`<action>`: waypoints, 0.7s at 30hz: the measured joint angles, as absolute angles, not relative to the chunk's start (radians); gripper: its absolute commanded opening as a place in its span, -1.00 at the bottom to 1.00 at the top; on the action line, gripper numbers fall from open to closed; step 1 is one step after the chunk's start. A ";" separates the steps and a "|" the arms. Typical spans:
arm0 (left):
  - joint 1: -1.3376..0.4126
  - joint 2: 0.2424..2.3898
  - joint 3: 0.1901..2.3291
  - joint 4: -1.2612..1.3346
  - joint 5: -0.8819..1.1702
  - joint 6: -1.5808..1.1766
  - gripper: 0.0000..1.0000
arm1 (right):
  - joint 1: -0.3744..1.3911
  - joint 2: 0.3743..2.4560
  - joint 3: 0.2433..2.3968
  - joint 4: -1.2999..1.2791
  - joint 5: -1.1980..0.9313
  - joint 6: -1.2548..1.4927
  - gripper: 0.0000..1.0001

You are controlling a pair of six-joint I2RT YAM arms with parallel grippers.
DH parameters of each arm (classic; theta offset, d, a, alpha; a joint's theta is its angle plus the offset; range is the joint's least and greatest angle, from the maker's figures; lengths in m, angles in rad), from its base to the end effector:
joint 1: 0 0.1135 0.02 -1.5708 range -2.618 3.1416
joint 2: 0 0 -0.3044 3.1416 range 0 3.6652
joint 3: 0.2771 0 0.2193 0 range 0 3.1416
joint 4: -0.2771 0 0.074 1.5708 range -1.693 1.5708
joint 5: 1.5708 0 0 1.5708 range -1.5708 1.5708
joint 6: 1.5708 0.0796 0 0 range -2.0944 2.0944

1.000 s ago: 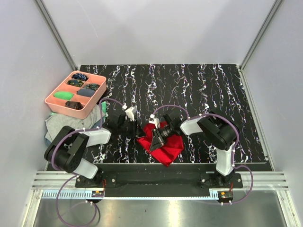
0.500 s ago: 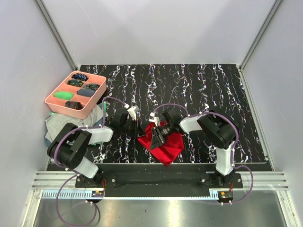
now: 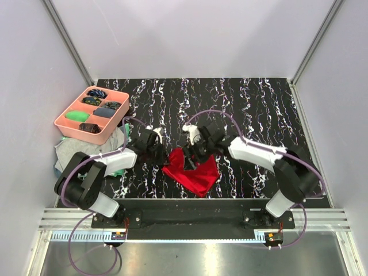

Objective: Fold the napkin, place the utensils inside, and roll it up
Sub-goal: Roll the napkin with the utensil

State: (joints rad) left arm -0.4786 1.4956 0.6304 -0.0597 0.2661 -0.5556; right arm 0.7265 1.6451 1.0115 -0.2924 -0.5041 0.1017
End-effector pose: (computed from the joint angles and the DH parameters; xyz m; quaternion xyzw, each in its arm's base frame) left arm 0.2303 -0.1431 0.1750 0.0059 0.9408 -0.2649 0.2112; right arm 0.2245 0.2509 0.2257 -0.3575 0.8498 0.3400 0.1857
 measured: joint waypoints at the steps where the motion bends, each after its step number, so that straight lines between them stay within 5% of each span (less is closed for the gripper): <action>1: -0.479 1.486 0.633 -0.081 0.253 -0.559 -1.00 | 0.761 1.615 1.011 -0.295 -0.453 0.094 0.57; 11: -0.479 1.464 0.654 -0.185 0.203 -0.570 -1.00 | 1.024 1.538 0.920 -0.328 -0.106 0.155 0.60; 21: -0.479 1.460 0.655 -0.197 0.198 -0.570 -1.00 | 1.066 1.541 0.891 -0.345 -0.043 0.263 0.47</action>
